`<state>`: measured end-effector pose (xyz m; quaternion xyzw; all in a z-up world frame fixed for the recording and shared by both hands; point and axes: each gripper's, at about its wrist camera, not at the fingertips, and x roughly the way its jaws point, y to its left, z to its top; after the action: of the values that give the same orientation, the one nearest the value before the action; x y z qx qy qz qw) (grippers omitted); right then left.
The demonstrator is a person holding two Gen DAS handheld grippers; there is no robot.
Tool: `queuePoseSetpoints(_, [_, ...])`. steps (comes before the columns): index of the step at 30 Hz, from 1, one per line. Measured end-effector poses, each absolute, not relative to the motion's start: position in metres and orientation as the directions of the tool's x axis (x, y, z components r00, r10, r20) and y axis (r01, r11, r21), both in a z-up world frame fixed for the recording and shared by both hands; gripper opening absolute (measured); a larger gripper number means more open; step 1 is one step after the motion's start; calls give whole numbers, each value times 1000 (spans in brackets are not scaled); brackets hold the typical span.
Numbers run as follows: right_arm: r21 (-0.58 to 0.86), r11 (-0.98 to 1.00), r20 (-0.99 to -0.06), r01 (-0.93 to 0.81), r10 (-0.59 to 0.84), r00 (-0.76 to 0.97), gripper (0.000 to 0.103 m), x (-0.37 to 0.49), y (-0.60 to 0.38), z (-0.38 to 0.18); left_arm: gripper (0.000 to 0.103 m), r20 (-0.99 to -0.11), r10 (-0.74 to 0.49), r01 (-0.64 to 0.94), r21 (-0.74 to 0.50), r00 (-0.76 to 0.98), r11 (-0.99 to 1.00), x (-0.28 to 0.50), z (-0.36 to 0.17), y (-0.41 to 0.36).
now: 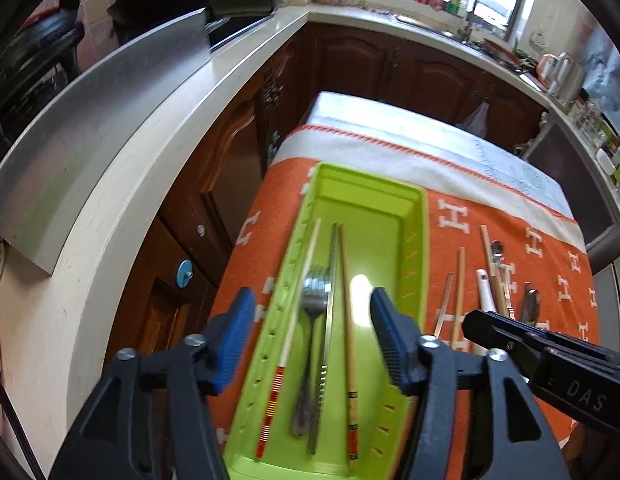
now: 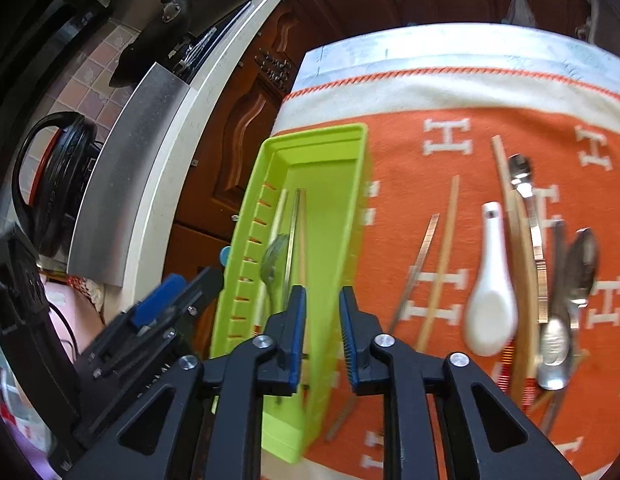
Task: Organize utensils
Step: 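Grasp a thin steel chopstick with the left gripper while the right approaches a wooden chopstick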
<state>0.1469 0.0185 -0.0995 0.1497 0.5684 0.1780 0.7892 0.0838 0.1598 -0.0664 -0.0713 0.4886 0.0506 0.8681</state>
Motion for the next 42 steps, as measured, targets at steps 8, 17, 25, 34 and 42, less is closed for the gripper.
queuePoseSetpoints(8, [354, 925, -838, -134, 378, 394, 26, 110, -55, -70, 72, -840, -62, -21, -87, 539, 996, 72, -53, 105])
queuePoseSetpoints(17, [320, 941, -821, -107, 332, 464, 26, 71, -129, -65, 64, -864, -137, 81, -112, 484, 990, 73, -72, 60])
queuePoseSetpoints(25, [356, 930, -832, -87, 358, 425, 26, 58, -145, -99, 22, -917, -102, 138, -52, 384, 989, 80, -117, 33])
queuePoseSetpoints(34, [396, 913, -830, -99, 402, 387, 26, 59, -138, -124, 17, -951, -21, 124, 18, 308, 992, 85, -151, 30])
queuePoseSetpoints(42, [412, 906, -826, -97, 416, 380, 26, 65, -137, -131, 18, -957, 10, 154, 57, 291, 986, 91, -159, 25])
